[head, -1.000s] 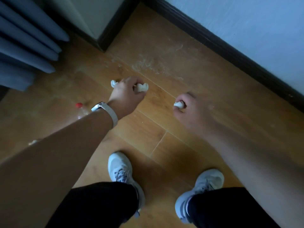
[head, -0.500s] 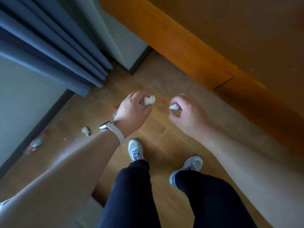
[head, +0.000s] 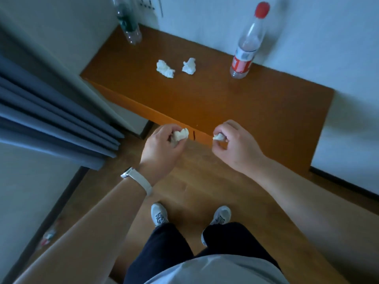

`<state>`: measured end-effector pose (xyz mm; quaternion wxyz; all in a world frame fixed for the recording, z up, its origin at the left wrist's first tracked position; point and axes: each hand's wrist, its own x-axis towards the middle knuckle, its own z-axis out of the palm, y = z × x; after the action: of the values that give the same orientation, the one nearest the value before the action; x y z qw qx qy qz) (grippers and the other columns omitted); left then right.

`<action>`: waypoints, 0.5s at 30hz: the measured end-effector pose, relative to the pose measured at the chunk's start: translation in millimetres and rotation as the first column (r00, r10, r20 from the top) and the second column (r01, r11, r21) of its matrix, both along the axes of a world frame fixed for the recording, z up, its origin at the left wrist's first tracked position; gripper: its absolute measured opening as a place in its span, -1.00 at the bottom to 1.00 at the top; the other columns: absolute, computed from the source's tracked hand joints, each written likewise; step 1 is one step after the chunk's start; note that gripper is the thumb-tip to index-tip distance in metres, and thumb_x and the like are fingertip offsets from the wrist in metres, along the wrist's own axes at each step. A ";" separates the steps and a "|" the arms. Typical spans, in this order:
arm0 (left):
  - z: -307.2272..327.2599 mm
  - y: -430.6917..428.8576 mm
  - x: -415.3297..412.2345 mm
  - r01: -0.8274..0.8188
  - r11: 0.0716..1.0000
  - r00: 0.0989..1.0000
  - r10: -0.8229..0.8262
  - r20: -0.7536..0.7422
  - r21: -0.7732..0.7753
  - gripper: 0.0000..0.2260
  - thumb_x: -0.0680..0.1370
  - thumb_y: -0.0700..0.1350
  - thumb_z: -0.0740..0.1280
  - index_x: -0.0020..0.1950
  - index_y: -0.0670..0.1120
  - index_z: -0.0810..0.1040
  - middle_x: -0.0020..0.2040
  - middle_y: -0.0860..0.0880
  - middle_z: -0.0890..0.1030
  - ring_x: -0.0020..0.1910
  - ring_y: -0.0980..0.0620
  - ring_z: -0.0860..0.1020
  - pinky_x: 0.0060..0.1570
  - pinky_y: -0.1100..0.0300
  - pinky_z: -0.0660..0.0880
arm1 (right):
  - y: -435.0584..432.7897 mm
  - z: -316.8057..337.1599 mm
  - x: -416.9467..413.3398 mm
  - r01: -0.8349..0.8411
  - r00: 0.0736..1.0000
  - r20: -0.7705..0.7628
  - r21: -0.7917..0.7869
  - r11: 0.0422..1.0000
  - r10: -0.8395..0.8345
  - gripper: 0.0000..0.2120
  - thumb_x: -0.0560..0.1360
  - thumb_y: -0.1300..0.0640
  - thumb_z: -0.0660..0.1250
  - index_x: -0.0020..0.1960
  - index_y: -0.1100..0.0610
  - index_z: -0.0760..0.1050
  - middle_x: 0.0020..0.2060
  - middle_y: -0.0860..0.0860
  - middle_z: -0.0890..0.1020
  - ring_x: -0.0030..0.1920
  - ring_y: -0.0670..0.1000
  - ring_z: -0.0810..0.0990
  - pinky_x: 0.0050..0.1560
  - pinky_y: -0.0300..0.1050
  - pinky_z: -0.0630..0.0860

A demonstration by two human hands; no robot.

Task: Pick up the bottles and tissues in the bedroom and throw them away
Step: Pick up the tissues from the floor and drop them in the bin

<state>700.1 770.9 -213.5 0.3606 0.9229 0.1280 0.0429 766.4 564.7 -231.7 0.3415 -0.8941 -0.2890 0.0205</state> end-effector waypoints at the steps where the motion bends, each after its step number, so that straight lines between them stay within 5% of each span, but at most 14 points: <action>1: 9.5 -12.1 5.6 0.026 1.000 1.000 -0.026 0.012 -0.005 -0.83 0.52 -0.02 0.42 0.08 0.02 0.57 -0.08 0.16 0.54 -0.14 0.30 0.47 -0.21 0.53 0.34 | -15.5 9.1 -0.3 0.030 1.000 0.008 0.004 1.000 -0.030 -0.84 0.43 0.20 0.42 -0.01 0.16 0.52 -0.11 -0.04 0.52 -0.25 -0.04 0.49 -0.30 -0.01 0.54; 8: 54.9 -104.0 40.3 0.262 0.964 0.963 -0.259 0.070 -0.039 -0.79 0.52 -0.05 0.43 0.14 0.00 0.57 -0.03 0.13 0.56 -0.08 0.20 0.52 -0.22 0.46 0.41 | -113.9 61.0 -16.5 0.314 0.948 0.064 -0.016 0.949 -0.312 -0.82 0.45 0.10 0.42 0.03 0.08 0.53 -0.06 -0.08 0.55 -0.19 -0.09 0.51 -0.21 -0.27 0.53; 15: 69.0 -188.6 77.5 0.520 0.849 0.853 -0.511 0.105 -0.088 -0.82 0.51 -0.05 0.45 0.09 0.03 0.57 -0.04 0.15 0.57 -0.08 0.18 0.52 -0.15 0.31 0.49 | -190.1 78.9 -33.3 0.545 0.838 0.063 -0.039 0.838 -0.542 -0.85 0.43 0.14 0.39 -0.01 0.09 0.50 -0.10 -0.09 0.51 -0.22 -0.06 0.50 -0.21 -0.09 0.54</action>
<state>777.6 582.3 -144.5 0.4155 0.8989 -0.1363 -0.0268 733.0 374.5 -152.8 0.3012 -0.9487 -0.0311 -0.0913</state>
